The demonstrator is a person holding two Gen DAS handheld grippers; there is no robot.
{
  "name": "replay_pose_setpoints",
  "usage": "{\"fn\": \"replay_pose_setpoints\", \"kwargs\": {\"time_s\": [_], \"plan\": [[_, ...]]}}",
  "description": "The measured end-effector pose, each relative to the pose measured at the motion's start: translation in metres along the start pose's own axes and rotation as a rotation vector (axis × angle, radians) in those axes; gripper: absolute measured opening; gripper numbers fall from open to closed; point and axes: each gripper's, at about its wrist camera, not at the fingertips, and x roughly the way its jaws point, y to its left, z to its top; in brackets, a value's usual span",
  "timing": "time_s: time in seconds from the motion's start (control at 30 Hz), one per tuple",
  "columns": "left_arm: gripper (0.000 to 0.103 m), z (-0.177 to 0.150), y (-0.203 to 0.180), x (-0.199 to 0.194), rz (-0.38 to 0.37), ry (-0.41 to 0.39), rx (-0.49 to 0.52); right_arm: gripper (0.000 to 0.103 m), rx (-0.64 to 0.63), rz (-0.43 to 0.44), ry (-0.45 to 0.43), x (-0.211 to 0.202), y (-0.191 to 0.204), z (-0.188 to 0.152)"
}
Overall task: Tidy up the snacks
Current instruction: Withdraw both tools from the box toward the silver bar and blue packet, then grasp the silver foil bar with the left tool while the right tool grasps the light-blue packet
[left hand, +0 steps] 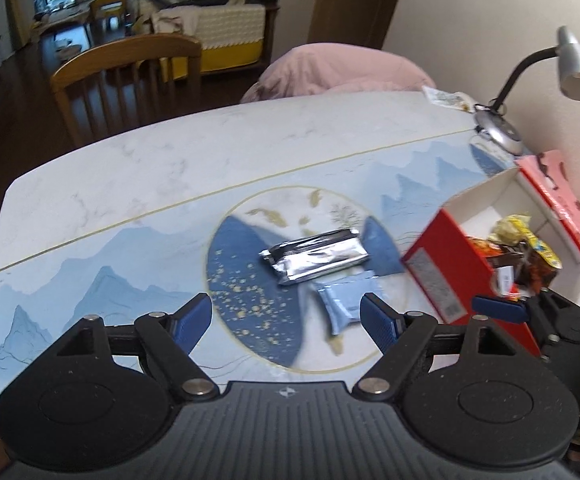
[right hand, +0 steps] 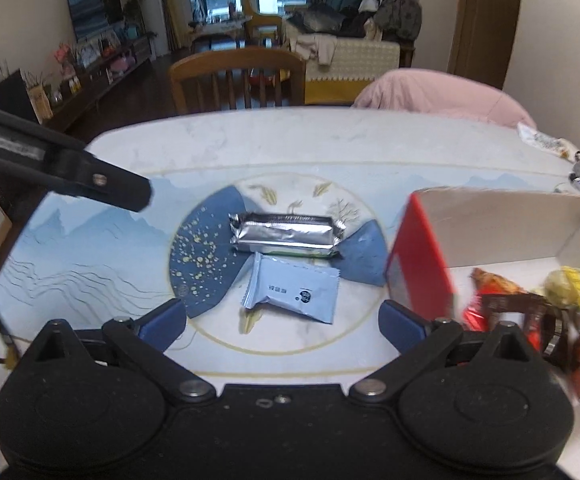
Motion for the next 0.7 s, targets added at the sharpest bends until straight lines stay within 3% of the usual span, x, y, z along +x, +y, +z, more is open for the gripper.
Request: {"fn": "replay_pose_setpoints", "kwargs": {"time_s": [0.27, 0.43, 0.6, 0.7], "plan": [[0.081, -0.002, 0.021, 0.014, 0.044, 0.029, -0.069, 0.1, -0.005, -0.047, 0.102, 0.077, 0.003, 0.012], [0.081, -0.002, 0.026, 0.023, 0.063, 0.041, -0.082, 0.093, 0.01, -0.039, 0.152, 0.104, 0.003, 0.016], [0.081, 0.002, 0.021, 0.03, 0.059, 0.049, -0.032, 0.089, 0.014, -0.025, 0.153, 0.108, 0.004, 0.017], [0.081, 0.008, 0.017, 0.036, 0.043, 0.048, 0.026, 0.08, 0.002, -0.03, 0.15, 0.109, 0.004, 0.019]]}}
